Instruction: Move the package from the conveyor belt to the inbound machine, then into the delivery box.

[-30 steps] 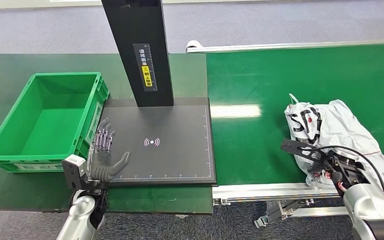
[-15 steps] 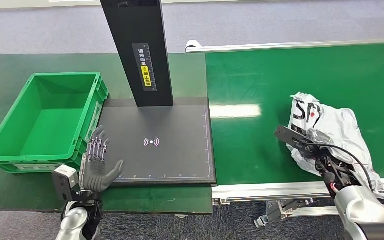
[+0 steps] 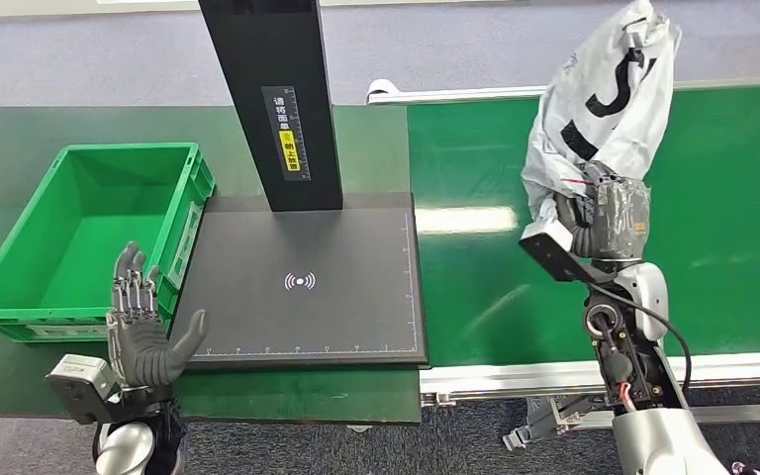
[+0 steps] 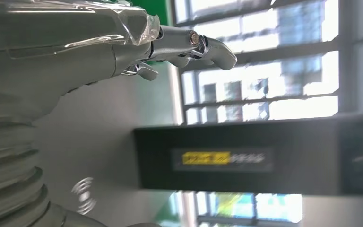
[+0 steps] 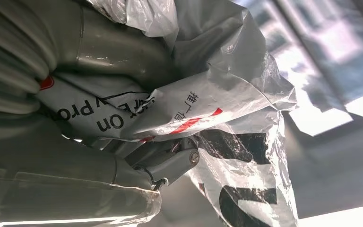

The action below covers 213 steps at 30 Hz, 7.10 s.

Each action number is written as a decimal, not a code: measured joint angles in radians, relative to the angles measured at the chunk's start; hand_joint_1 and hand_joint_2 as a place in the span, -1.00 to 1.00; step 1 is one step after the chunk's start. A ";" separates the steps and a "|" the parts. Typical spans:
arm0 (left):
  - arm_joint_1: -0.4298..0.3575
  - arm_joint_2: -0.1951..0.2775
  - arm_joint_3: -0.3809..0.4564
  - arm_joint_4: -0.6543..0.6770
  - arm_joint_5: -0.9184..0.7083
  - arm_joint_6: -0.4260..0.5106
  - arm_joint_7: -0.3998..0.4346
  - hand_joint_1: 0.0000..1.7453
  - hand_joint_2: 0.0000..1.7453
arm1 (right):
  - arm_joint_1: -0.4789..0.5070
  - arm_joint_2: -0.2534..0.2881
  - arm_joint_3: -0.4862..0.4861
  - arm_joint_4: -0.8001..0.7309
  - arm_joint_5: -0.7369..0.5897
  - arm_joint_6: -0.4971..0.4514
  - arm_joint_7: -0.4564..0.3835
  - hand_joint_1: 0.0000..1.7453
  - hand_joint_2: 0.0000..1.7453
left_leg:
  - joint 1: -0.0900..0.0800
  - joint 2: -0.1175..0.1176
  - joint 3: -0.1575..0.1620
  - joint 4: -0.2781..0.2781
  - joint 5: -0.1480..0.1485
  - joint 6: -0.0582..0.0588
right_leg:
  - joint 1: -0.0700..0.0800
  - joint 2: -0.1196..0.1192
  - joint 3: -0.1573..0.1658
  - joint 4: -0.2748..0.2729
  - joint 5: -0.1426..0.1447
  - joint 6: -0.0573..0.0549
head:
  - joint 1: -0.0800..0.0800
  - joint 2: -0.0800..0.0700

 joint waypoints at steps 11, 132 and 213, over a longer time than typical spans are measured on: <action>-0.030 -0.011 -0.001 -0.127 0.028 0.164 -0.009 -1.00 1.00 | 0.027 0.062 0.385 -0.131 0.220 0.068 -0.040 1.00 1.00 | 0.000 0.000 0.001 0.000 0.000 0.000 | 0.000 0.000 0.001 0.000 0.000 0.000 | 0.000 0.000; -0.058 0.016 -0.159 0.052 -0.144 -0.145 0.029 -1.00 1.00 | 0.017 0.173 0.113 0.097 -0.954 0.921 -0.086 -1.00 1.00 | -0.001 0.001 0.004 0.000 -0.001 0.000 | -0.001 0.002 0.002 0.000 0.000 0.000 | 0.000 0.000; -0.293 0.027 -0.202 0.018 -0.287 0.377 -0.005 0.98 1.00 | 0.000 0.185 0.106 0.275 -0.877 0.922 0.043 -1.00 1.00 | 0.000 0.001 0.003 0.000 0.000 0.001 | 0.000 0.001 0.002 0.000 0.000 0.001 | 0.000 0.000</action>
